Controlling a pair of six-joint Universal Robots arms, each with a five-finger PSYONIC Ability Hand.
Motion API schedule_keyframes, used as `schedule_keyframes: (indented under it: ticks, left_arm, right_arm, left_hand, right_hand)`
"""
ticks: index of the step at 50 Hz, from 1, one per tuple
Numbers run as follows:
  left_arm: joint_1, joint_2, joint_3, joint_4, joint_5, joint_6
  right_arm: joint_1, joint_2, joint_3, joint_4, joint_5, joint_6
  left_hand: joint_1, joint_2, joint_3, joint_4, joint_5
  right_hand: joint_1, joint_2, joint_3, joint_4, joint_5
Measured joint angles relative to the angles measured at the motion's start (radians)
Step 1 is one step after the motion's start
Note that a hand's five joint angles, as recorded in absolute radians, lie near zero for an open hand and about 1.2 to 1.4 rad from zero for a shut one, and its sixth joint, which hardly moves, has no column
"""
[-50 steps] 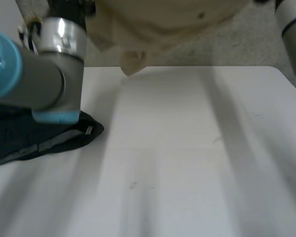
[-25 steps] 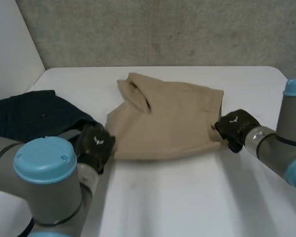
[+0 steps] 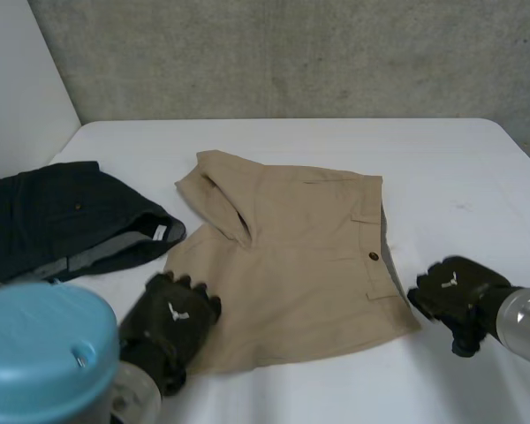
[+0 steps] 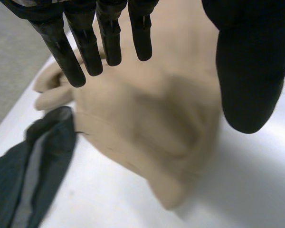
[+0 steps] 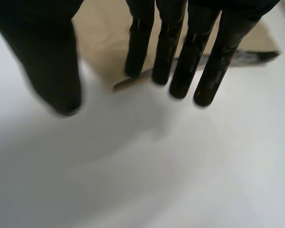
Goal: Fold the laundry.
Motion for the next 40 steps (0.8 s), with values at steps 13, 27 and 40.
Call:
schedule_keyframes:
  ticks: [13,27,40]
  left_arm:
    - [0.148,-0.004,0.093,0.108,0.050,0.005]
    - [0.449,-0.303,0.381,0.306,0.512,0.007]
    - [0.501,-0.624,0.685,0.303,0.737,0.027]
  right_arm:
    - [0.007,-0.005,0.021,-0.215,-0.121,0.357]
    - [0.093,0.095,0.013,-0.260,-0.128,0.381]
    - [0.109,0.122,0.004,-0.279,-0.112,0.390]
  left_hand:
    - [-0.020,-0.035,-0.037,-0.031,-0.027]
    - [0.040,0.048,0.048,0.055,0.062]
    - [0.334,0.319,0.312,0.323,0.322]
  right_hand:
    - [-0.309,-0.347,-0.378,-0.392,-0.405]
    - [-0.309,-0.347,-0.378,-0.392,-0.405]
    - [-0.309,-0.347,-0.378,-0.392,-0.405]
